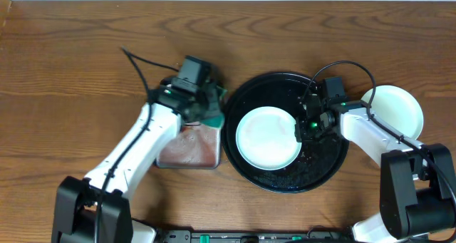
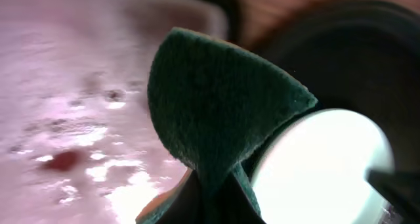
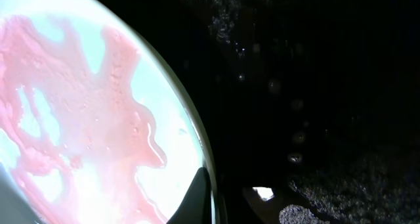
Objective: Clean dirty plates on tray and stack at the side
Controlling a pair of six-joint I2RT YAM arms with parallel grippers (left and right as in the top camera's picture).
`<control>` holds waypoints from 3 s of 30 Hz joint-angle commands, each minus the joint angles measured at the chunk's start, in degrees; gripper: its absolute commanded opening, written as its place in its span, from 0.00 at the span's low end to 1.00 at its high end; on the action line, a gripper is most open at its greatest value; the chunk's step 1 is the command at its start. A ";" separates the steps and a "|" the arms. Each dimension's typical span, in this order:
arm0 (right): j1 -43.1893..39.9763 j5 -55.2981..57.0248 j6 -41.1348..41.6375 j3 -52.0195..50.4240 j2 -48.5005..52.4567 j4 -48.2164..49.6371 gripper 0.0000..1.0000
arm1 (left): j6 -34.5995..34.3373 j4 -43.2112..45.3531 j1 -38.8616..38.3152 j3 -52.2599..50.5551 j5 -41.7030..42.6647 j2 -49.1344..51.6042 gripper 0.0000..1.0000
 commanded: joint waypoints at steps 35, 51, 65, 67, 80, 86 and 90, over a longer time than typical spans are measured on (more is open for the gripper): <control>23.30 65.92 -21.11 6.43 -22.71 2.19 0.01 | 13.16 1.42 6.14 -4.59 -3.58 9.07 0.63; 34.16 84.74 -27.91 6.43 -22.71 12.37 0.01 | 13.16 1.38 6.14 -4.59 -3.56 9.07 0.64; 26.80 77.29 -18.32 6.40 -22.69 11.41 0.01 | 13.16 1.40 6.14 -4.59 -3.56 9.07 0.64; 21.31 68.94 -10.60 6.40 -22.69 8.15 0.01 | 13.14 1.38 6.14 -4.59 -3.56 9.07 0.64; -21.62 24.81 17.09 6.36 -21.03 -1.53 0.01 | 13.16 1.20 6.14 -4.59 -3.56 9.07 0.64; -35.32 22.49 21.70 6.36 -19.12 -4.72 0.01 | 13.14 1.20 6.14 -4.59 -3.56 9.07 0.64; -40.15 22.10 21.68 6.36 -17.25 -4.87 0.01 | 13.14 1.20 6.14 -4.59 -3.56 9.07 0.64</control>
